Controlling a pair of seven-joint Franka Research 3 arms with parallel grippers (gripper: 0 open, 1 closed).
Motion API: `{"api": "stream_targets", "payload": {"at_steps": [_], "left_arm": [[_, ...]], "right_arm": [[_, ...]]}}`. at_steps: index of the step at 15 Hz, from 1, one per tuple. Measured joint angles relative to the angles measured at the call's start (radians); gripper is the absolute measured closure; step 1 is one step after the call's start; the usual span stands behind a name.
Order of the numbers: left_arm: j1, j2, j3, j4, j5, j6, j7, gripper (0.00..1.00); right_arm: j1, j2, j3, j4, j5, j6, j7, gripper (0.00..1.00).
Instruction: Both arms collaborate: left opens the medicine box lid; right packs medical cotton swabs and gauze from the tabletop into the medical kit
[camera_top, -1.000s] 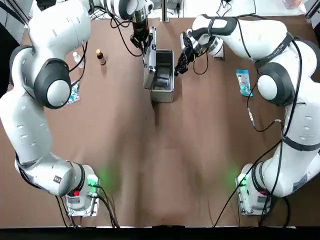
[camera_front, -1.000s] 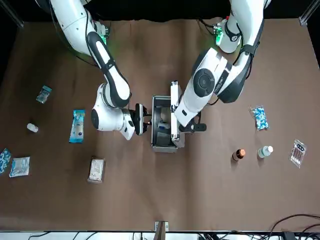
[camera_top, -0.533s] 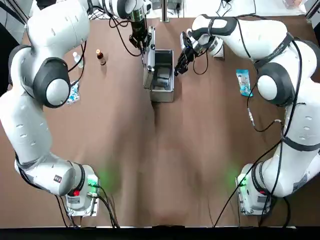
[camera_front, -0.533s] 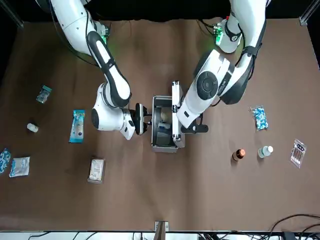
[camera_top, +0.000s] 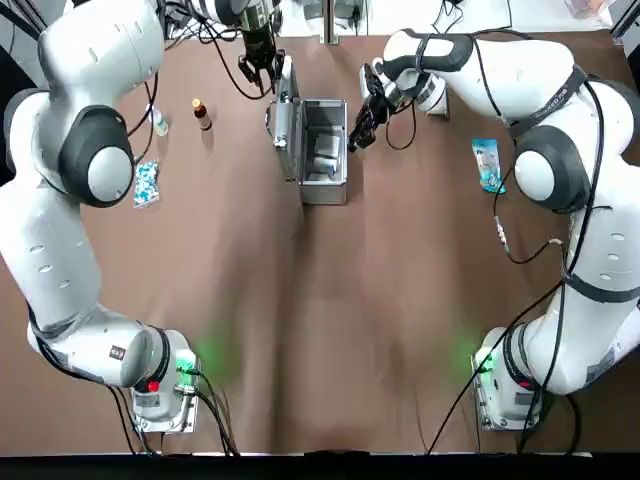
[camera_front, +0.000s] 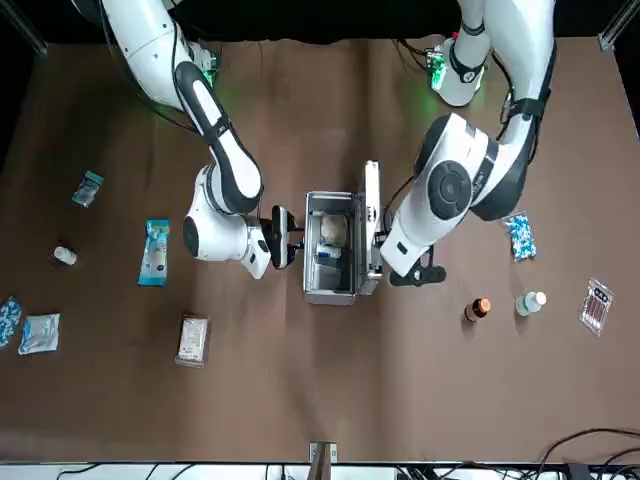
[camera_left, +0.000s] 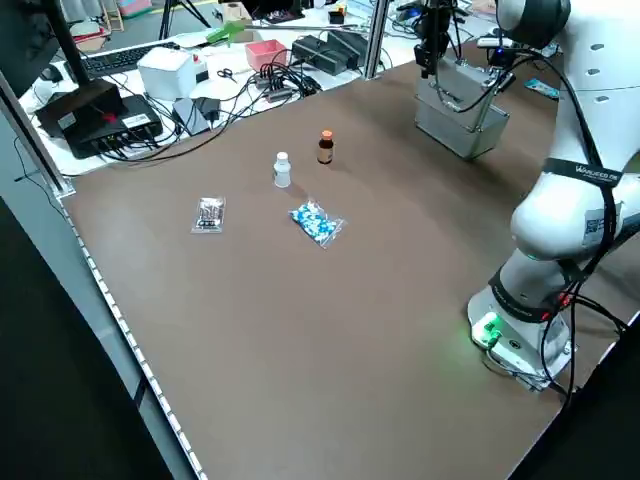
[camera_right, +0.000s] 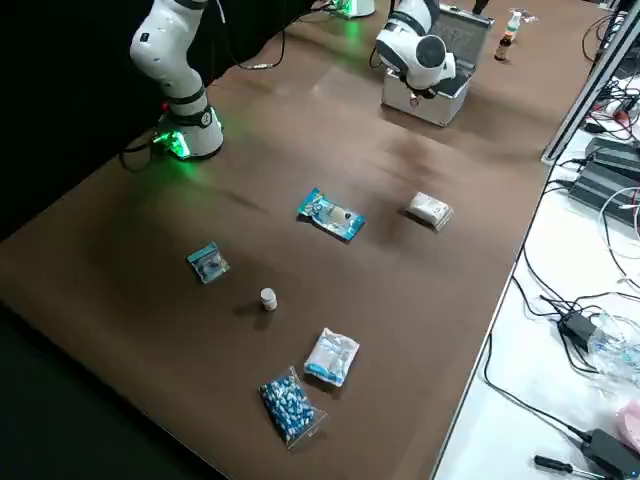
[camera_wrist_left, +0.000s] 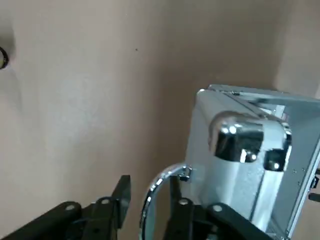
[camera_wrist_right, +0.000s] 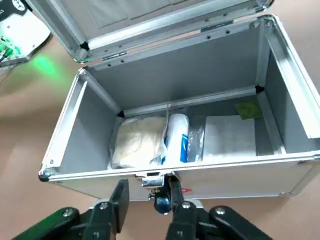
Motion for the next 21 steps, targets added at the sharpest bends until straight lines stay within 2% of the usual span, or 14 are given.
{"api": "stream_targets", "payload": {"at_steps": [6,11,12,13,14,16,17,21], "left_arm": [[0.018,-0.003,0.003,0.000,0.001,0.000,0.021,0.52],[0.077,-0.009,0.006,0.002,0.003,-0.015,0.151,0.10],[0.088,-0.015,0.007,0.005,0.003,-0.023,0.166,0.01],[0.098,-0.023,0.007,0.007,0.004,-0.034,0.179,0.00],[0.119,-0.048,0.007,0.008,0.005,-0.049,0.204,0.00],[0.146,-0.079,0.007,0.010,0.005,-0.060,0.237,0.00],[0.162,-0.096,0.007,0.011,0.005,-0.070,0.259,0.00],[0.222,-0.173,0.007,0.013,0.005,-0.114,0.340,0.00]], "right_arm": [[0.000,0.000,0.000,0.000,0.000,0.000,0.000,0.59],[0.001,-0.001,0.000,0.000,-0.001,-0.003,-0.001,0.56],[0.001,-0.002,0.000,0.000,-0.001,-0.011,-0.001,0.49],[0.001,-0.002,0.000,0.000,-0.001,-0.019,0.000,0.41],[0.003,-0.003,0.003,0.004,0.001,-0.020,0.000,0.22],[0.004,-0.005,0.004,0.007,0.001,-0.020,0.000,0.04],[0.004,-0.007,0.002,0.009,0.001,-0.020,0.000,0.01],[-0.018,-0.018,-0.009,0.024,-0.003,-0.043,0.000,0.01]]}}
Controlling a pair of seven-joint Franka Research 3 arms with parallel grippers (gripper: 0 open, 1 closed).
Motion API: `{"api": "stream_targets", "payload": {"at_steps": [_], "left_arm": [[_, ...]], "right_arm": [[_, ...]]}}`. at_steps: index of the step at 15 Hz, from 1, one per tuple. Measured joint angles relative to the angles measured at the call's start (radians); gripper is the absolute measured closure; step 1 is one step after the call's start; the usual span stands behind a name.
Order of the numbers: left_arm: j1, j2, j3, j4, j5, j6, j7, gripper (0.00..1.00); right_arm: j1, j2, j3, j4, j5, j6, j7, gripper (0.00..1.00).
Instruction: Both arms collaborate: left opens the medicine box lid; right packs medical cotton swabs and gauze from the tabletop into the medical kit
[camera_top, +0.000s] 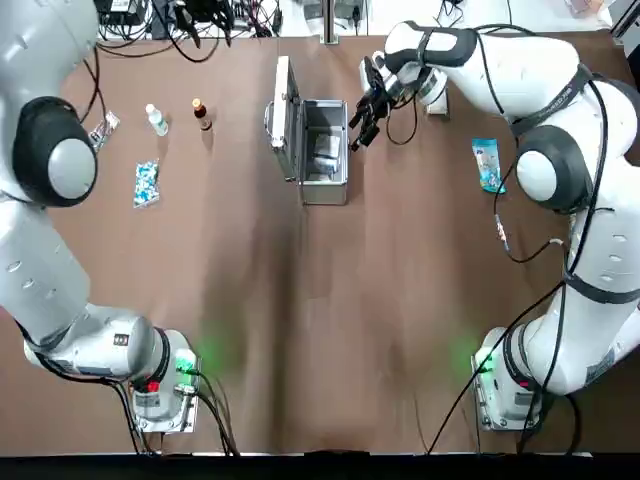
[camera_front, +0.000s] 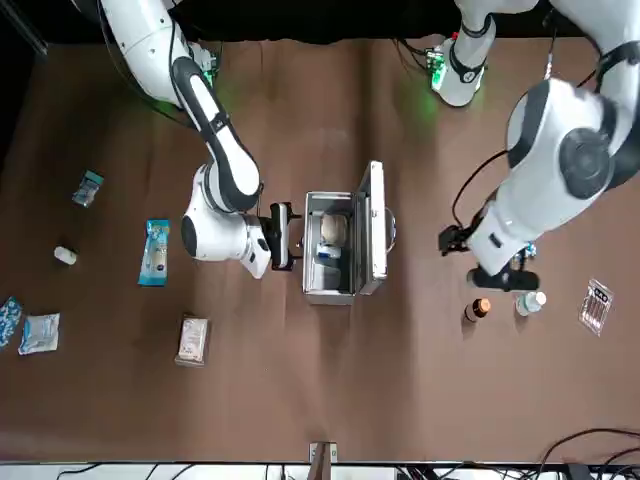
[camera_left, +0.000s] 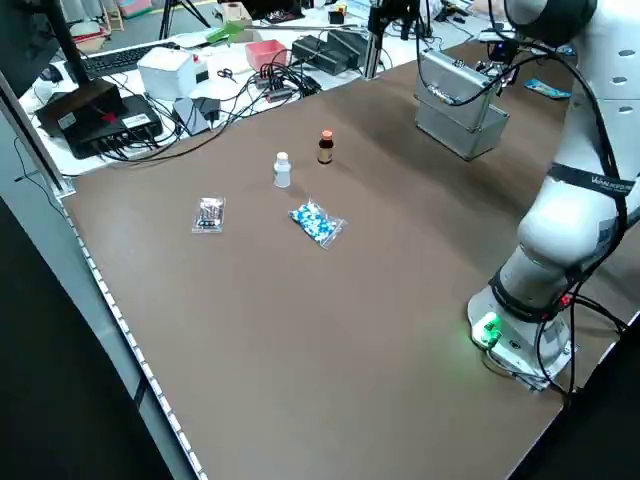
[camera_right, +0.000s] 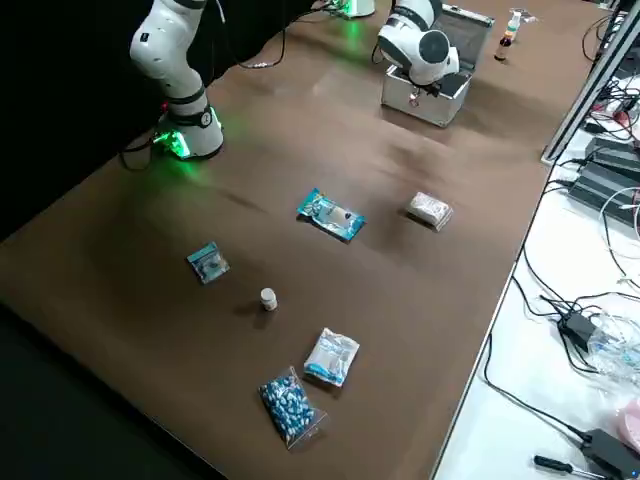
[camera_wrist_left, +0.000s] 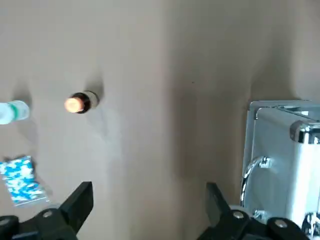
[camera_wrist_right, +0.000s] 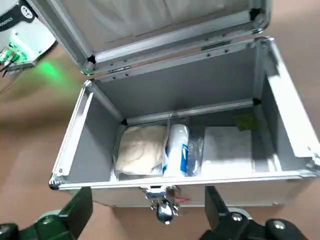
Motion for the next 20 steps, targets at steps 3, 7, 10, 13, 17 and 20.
{"api": "stream_targets", "payload": {"at_steps": [3,7,10,13,17,20], "left_arm": [[0.033,-0.062,0.000,0.002,0.000,-0.062,0.020,0.00],[0.091,-0.133,0.000,0.003,0.000,-0.129,0.087,0.00],[0.122,-0.167,0.000,0.010,0.000,-0.190,0.133,0.00],[0.140,-0.198,0.013,0.024,0.000,-0.247,0.153,0.00],[0.066,-0.240,0.116,0.018,-0.001,-0.262,0.152,0.00],[0.037,-0.253,0.144,-0.039,-0.001,-0.170,0.144,0.00]], "right_arm": [[-0.074,-0.023,-0.008,0.011,-0.039,-0.063,0.000,0.01],[-0.232,-0.091,-0.014,0.037,-0.110,-0.228,0.000,0.01],[-0.313,-0.148,-0.015,0.060,-0.172,-0.305,0.053,0.01],[-0.367,-0.181,-0.016,0.111,-0.266,-0.374,0.136,0.01],[-0.434,-0.184,-0.017,0.218,-0.390,-0.461,0.219,0.01],[-0.457,-0.184,-0.017,0.264,-0.505,-0.482,0.308,0.01]]}}
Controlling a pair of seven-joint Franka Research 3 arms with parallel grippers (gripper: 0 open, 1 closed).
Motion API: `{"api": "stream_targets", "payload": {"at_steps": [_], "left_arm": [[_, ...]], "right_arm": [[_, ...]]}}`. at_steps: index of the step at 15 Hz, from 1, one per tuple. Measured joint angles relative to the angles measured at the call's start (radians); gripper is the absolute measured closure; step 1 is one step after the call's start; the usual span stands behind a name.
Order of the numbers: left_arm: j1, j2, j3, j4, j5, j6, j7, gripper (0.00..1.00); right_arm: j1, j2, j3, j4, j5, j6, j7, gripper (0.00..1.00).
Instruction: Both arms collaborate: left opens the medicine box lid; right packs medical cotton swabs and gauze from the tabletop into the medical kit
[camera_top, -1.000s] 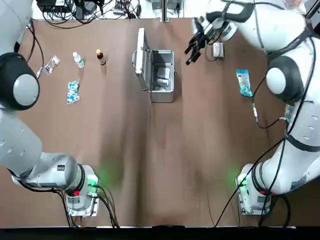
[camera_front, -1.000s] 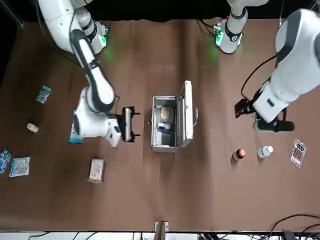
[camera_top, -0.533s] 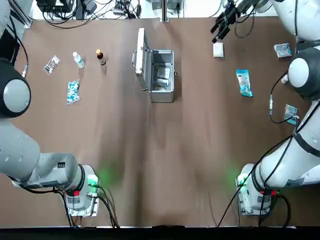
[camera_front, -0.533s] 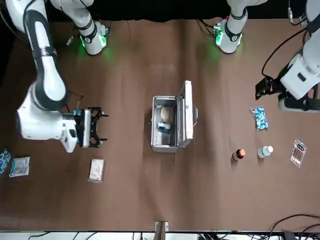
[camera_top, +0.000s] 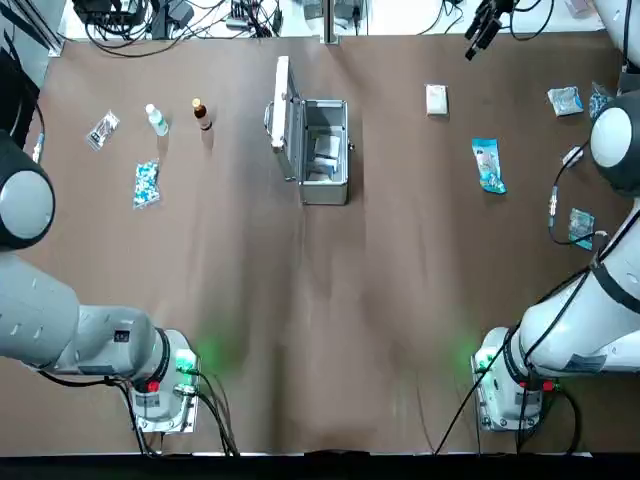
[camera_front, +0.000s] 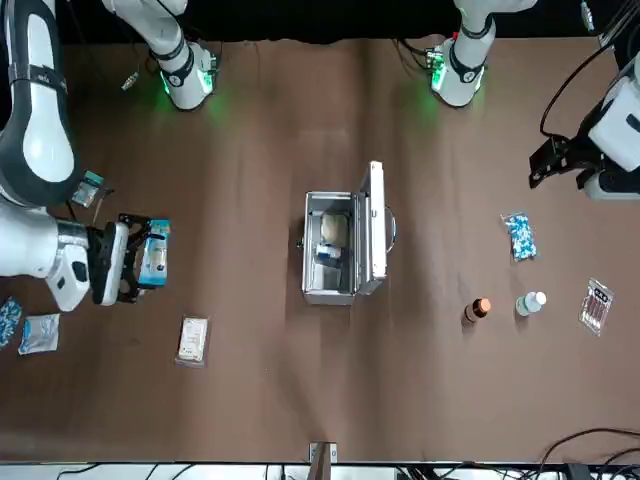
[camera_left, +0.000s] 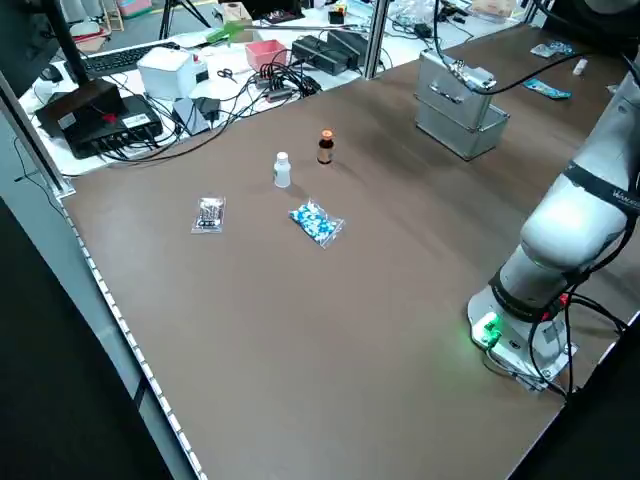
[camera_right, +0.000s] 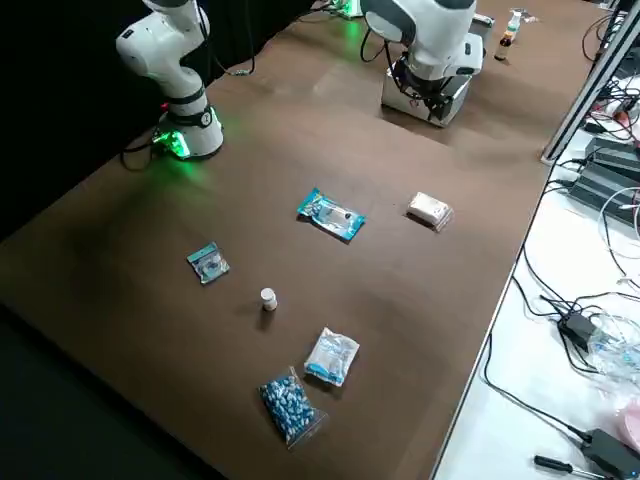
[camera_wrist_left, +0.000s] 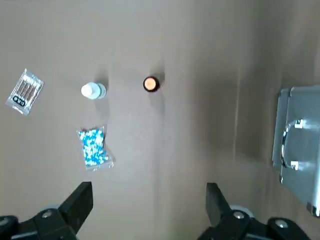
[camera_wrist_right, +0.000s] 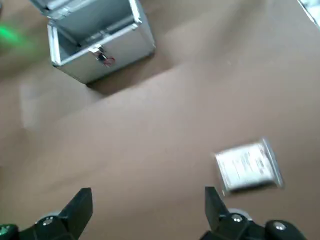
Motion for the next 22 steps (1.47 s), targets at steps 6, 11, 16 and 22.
{"api": "stream_targets", "payload": {"at_steps": [6,11,16,22], "left_arm": [[0.002,-0.003,0.006,-0.036,-0.001,0.048,-0.003,0.00],[0.003,-0.010,0.008,-0.025,-0.001,0.054,-0.002,0.00],[0.003,-0.014,0.008,-0.024,-0.001,0.054,-0.002,0.00],[0.004,-0.014,0.010,-0.025,-0.001,0.055,-0.002,0.00]], "right_arm": [[-0.003,-0.012,0.009,0.091,-0.264,-0.043,0.261,0.01],[0.001,-0.030,0.018,0.102,-0.376,-0.044,0.572,0.01],[-0.001,-0.070,0.014,0.105,-0.397,-0.087,0.877,0.01],[-0.005,-0.094,0.005,0.130,-0.448,-0.151,1.064,0.01]]}}
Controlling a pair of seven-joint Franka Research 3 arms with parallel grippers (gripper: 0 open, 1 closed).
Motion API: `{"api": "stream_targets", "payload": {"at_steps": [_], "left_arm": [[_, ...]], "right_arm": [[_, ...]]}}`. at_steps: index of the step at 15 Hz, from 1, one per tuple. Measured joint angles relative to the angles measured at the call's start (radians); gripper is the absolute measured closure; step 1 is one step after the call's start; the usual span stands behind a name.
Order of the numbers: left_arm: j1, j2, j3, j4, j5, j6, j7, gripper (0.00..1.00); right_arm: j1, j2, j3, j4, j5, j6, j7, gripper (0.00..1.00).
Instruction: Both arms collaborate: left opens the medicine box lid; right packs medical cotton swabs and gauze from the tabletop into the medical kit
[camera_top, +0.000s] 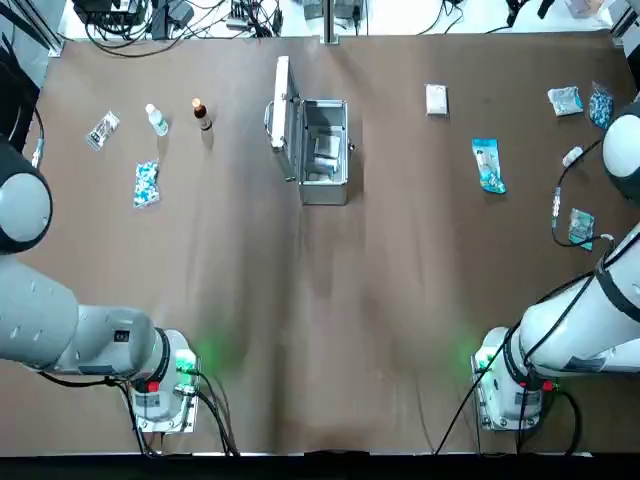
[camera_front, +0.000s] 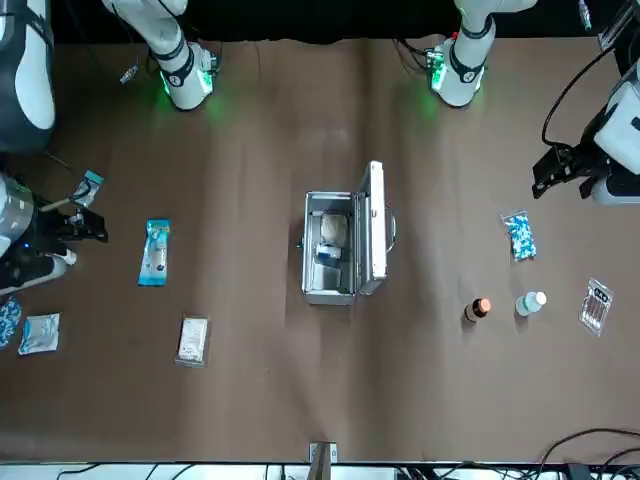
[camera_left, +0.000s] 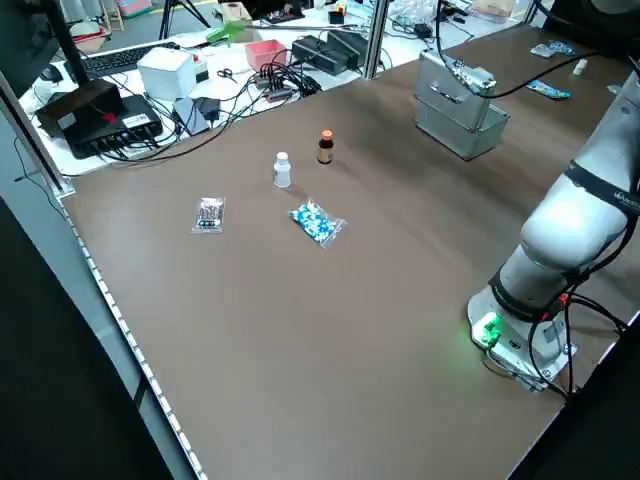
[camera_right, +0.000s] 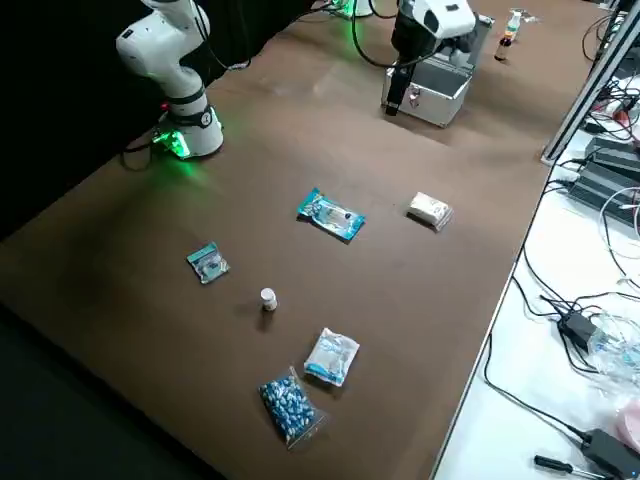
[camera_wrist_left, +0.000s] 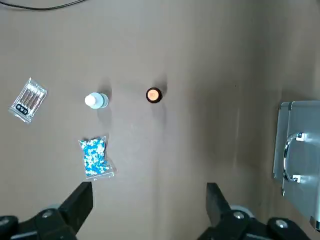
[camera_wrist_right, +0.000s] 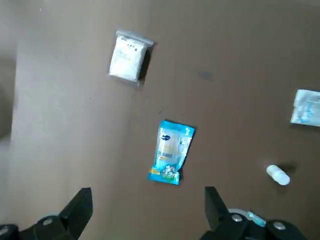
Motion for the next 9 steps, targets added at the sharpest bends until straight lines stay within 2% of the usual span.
{"api": "stream_targets", "payload": {"at_steps": [5,9], "left_arm": [[0.000,0.002,0.000,-0.002,0.000,0.000,0.000,0.00],[0.000,0.004,0.000,-0.004,0.000,0.001,0.000,0.00]], "right_arm": [[-0.006,-0.085,-0.002,0.003,-0.001,-0.047,0.061,0.01],[-0.004,-0.109,0.004,0.002,-0.001,-0.057,0.115,0.01]]}}
